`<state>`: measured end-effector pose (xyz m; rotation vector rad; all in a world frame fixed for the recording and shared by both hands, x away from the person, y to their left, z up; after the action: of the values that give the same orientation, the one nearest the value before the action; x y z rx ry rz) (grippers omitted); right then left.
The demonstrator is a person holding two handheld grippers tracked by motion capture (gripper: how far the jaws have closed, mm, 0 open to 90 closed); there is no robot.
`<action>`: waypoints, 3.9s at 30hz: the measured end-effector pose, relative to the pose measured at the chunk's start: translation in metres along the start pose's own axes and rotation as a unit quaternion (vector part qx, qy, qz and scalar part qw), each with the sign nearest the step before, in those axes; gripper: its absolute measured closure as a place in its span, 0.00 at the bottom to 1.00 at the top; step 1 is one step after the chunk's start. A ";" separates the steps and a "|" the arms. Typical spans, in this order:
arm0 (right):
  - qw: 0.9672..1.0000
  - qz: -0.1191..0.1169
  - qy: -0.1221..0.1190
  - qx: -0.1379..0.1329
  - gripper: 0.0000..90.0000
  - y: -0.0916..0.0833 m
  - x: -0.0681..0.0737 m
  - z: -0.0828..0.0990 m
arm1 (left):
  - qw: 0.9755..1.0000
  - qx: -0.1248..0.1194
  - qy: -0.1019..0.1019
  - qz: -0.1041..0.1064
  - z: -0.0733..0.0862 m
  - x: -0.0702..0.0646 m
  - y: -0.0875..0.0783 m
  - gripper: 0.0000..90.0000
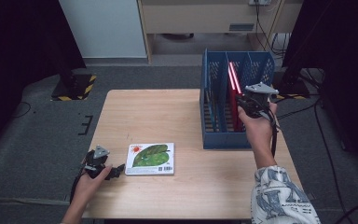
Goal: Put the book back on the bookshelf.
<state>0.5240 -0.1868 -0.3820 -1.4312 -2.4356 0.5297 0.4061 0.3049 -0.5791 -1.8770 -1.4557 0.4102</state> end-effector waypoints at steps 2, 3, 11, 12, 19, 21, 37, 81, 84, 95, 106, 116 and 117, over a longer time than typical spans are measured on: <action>1.000 -0.002 0.000 0.001 0.82 0.001 0.000 -0.001 | 1.000 0.000 0.000 0.000 0.000 0.000 0.000 0.00; 1.000 -0.003 0.000 0.001 0.82 0.001 0.001 -0.001 | 1.000 0.000 0.000 0.000 0.000 0.000 0.000 0.00; 1.000 -0.011 0.008 -0.004 0.77 0.002 0.003 0.001 | 1.000 0.000 0.000 0.000 0.000 0.000 0.000 0.00; 1.000 -0.012 0.009 -0.005 0.76 0.001 0.002 0.002 | 1.000 0.000 0.000 0.000 0.000 0.000 0.000 0.00; 1.000 -0.014 0.014 -0.003 0.75 -0.005 0.000 0.009 | 1.000 0.001 0.000 0.000 0.000 0.000 0.000 0.00; 1.000 -0.017 0.014 -0.002 0.77 -0.006 -0.001 0.011 | 1.000 0.000 -0.001 0.000 0.000 0.000 0.000 0.00; 0.999 -0.028 0.019 -0.009 0.69 -0.009 0.004 0.018 | 1.000 0.000 0.000 0.000 0.000 0.000 0.000 0.00; 0.980 -0.194 -0.038 -0.033 0.13 -0.005 0.129 0.053 | 1.000 -0.001 0.004 0.004 -0.001 -0.003 0.001 0.00; 0.976 -0.209 -0.051 -0.031 0.12 0.000 0.145 0.057 | 1.000 -0.001 0.005 0.006 -0.002 -0.004 0.001 0.00; 0.963 -0.258 -0.082 0.007 0.13 0.026 0.190 0.082 | 1.000 -0.003 0.004 0.006 -0.002 -0.005 0.001 0.00; 0.958 -0.272 -0.079 0.041 0.18 0.041 0.206 0.114 | 1.000 0.002 0.007 0.008 -0.002 -0.005 0.000 0.01; 0.952 -0.282 -0.091 0.071 0.25 0.045 0.222 0.138 | 1.000 0.001 0.004 0.007 -0.002 -0.002 -0.003 0.05; 0.952 -0.284 -0.089 0.074 0.26 0.045 0.223 0.140 | 1.000 -0.002 0.000 0.005 -0.003 -0.001 -0.004 0.05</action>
<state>0.3961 0.0044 -0.5176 -0.5929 -2.7088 0.7003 0.4047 0.3038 -0.5742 -1.8878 -1.4484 0.4112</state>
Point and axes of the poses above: each handheld gripper's, and its own axes: y roughly forward along the jaws, z roughly out of its underside, x roughly to its left, the point moved 6 cm from there along y, roughly forward along the jaws, and after that the axes turned 13 degrees about -z, right-handed, at the moved point
